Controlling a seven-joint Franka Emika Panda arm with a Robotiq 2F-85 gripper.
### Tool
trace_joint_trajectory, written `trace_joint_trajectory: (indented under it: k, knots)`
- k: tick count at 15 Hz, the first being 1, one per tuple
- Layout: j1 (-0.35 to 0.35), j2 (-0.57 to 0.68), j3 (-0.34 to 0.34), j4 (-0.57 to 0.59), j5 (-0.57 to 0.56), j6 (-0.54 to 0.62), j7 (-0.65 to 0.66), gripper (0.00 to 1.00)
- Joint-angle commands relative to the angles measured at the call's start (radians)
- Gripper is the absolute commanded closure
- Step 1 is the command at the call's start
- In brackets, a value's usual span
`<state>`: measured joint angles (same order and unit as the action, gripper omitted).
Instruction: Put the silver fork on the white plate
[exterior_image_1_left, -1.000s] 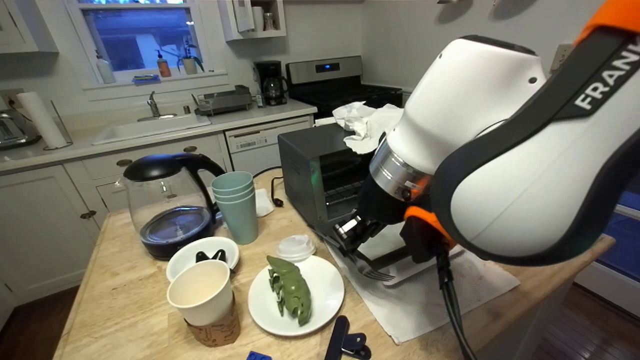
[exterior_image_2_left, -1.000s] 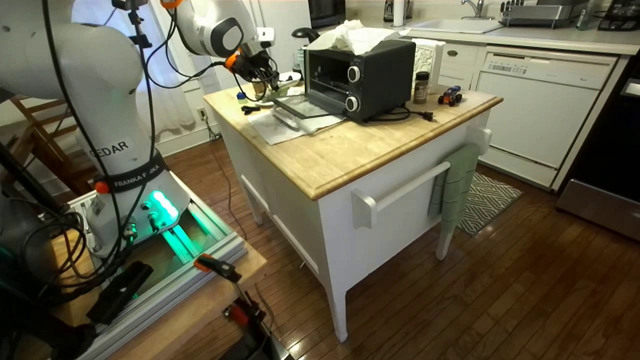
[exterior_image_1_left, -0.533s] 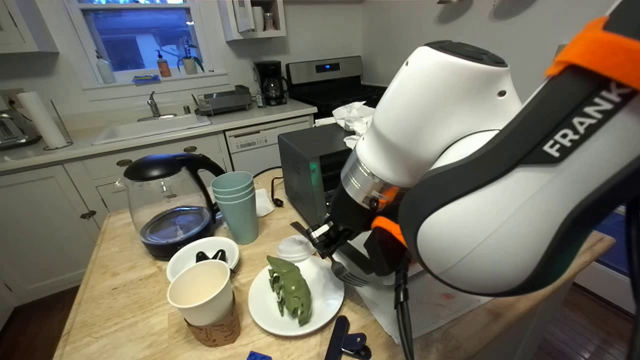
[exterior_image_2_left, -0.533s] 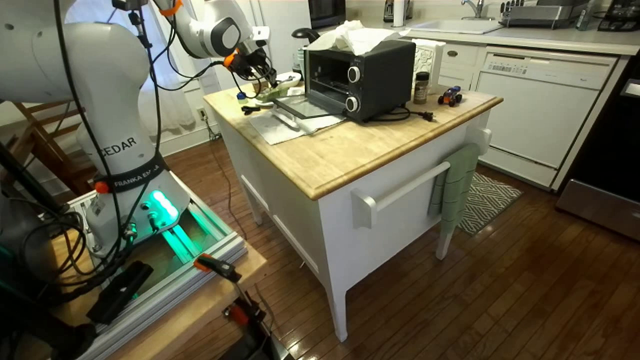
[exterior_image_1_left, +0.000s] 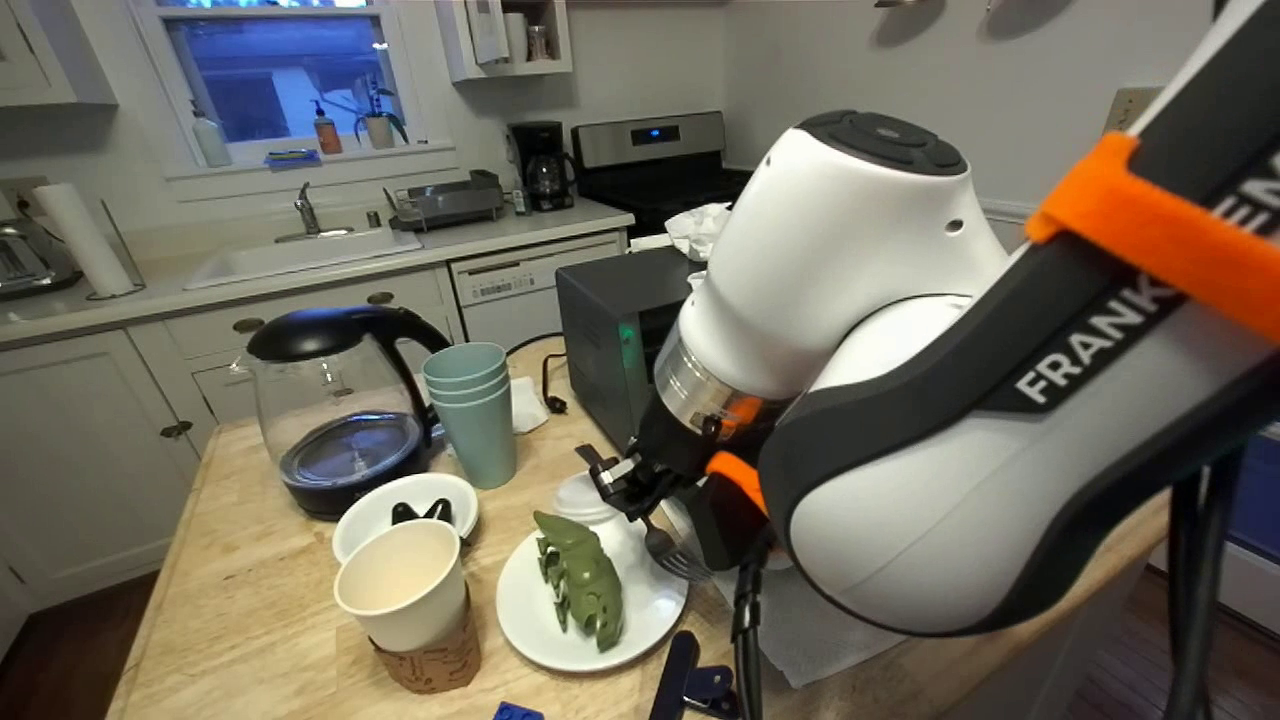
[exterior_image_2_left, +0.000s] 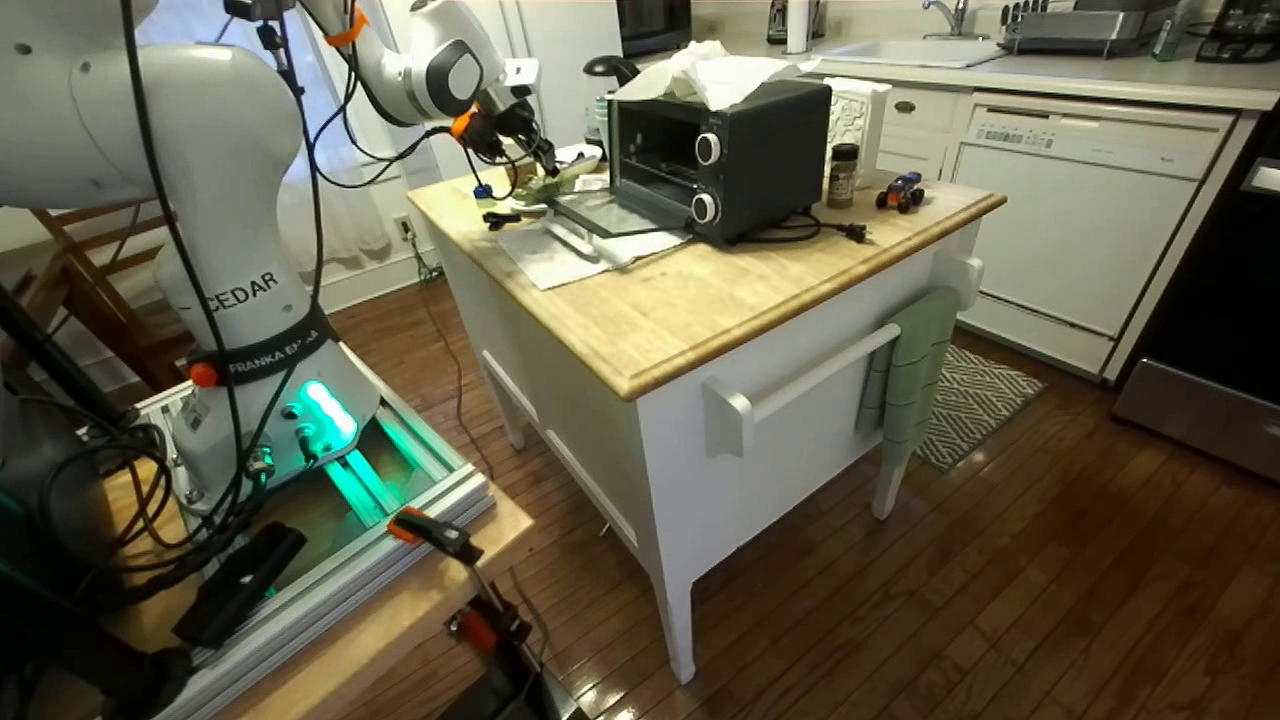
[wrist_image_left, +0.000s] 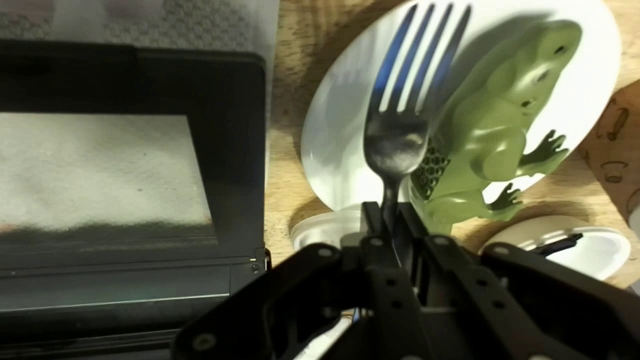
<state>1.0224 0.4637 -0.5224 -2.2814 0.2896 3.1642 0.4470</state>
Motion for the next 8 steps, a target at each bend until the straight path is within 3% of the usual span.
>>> trace_joint_trajectory:
  k: [1, 6, 8]
  knots:
    - [0.018, 0.050, -0.014, 0.041, 0.017, -0.011, 0.041, 0.97]
    - [0.034, 0.119, -0.042, 0.083, 0.021, 0.006, 0.089, 0.97]
    - [0.013, 0.134, -0.025, 0.097, 0.029, 0.018, 0.107, 0.97]
